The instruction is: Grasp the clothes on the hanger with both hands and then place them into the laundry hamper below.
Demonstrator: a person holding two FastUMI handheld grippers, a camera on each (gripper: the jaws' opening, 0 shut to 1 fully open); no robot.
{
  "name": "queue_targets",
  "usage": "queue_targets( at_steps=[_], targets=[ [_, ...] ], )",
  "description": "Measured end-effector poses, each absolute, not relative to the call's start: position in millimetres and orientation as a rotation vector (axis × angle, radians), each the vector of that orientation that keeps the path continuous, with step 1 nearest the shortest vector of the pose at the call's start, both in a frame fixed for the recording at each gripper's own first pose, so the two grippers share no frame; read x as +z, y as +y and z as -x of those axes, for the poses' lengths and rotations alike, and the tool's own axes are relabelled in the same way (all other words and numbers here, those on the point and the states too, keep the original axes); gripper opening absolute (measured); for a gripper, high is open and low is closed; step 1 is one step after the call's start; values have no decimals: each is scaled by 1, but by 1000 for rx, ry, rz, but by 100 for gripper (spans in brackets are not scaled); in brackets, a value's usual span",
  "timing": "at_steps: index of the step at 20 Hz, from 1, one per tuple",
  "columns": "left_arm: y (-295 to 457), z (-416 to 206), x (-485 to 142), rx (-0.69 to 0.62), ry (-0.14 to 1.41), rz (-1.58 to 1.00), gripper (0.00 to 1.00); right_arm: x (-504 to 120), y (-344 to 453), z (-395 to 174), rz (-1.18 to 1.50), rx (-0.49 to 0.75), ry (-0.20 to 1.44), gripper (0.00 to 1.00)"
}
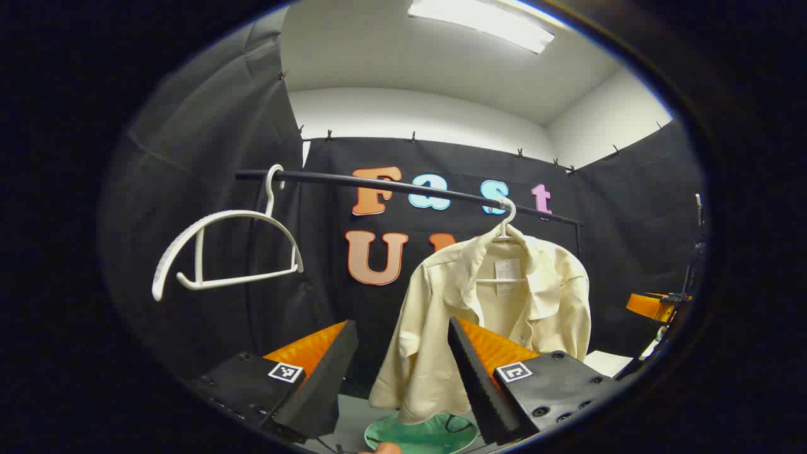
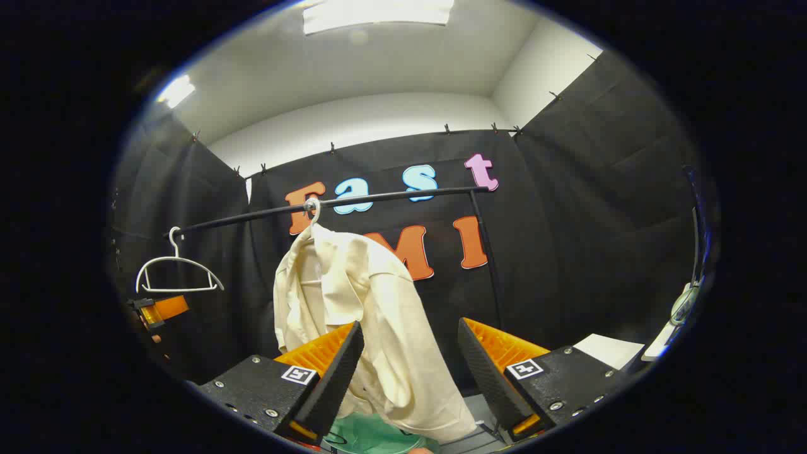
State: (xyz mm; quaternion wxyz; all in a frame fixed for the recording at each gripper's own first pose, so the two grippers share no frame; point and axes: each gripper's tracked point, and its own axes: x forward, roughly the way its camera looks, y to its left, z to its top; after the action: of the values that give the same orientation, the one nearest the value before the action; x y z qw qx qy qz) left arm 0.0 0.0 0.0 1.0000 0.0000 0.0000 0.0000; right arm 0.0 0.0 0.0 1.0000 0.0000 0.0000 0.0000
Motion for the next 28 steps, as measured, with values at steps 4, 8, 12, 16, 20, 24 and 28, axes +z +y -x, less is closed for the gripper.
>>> queue_targets(
  at_steps=[4, 8, 12, 16, 20, 24, 28],
  targets=[
    [-4, -38, -14, -22, 43, 11, 96, -22, 32, -25, 73, 18, 54, 94],
    [-36, -106, -40, -151, 80, 66, 97, -47, 38, -61, 58, -6, 115, 94],
    [-33, -137, -53, -157, 93, 55, 97, -68, 46, -85, 41, 4, 173, 94],
    [-23, -130, -58, -144, 134, 93, 97, -51, 44, -106, 85, -1, 134, 94],
    [7, -124, -43, -51, 87, 20, 97, -31, 49, -111, 88, 23, 93, 94],
    [8, -124, -24, -37, 49, 12, 97, -40, 47, -107, 40, 22, 123, 94],
    [11, -110, -8, -44, 9, 1, 96, -35, 46, -99, -24, 17, 127, 94]
  ],
)
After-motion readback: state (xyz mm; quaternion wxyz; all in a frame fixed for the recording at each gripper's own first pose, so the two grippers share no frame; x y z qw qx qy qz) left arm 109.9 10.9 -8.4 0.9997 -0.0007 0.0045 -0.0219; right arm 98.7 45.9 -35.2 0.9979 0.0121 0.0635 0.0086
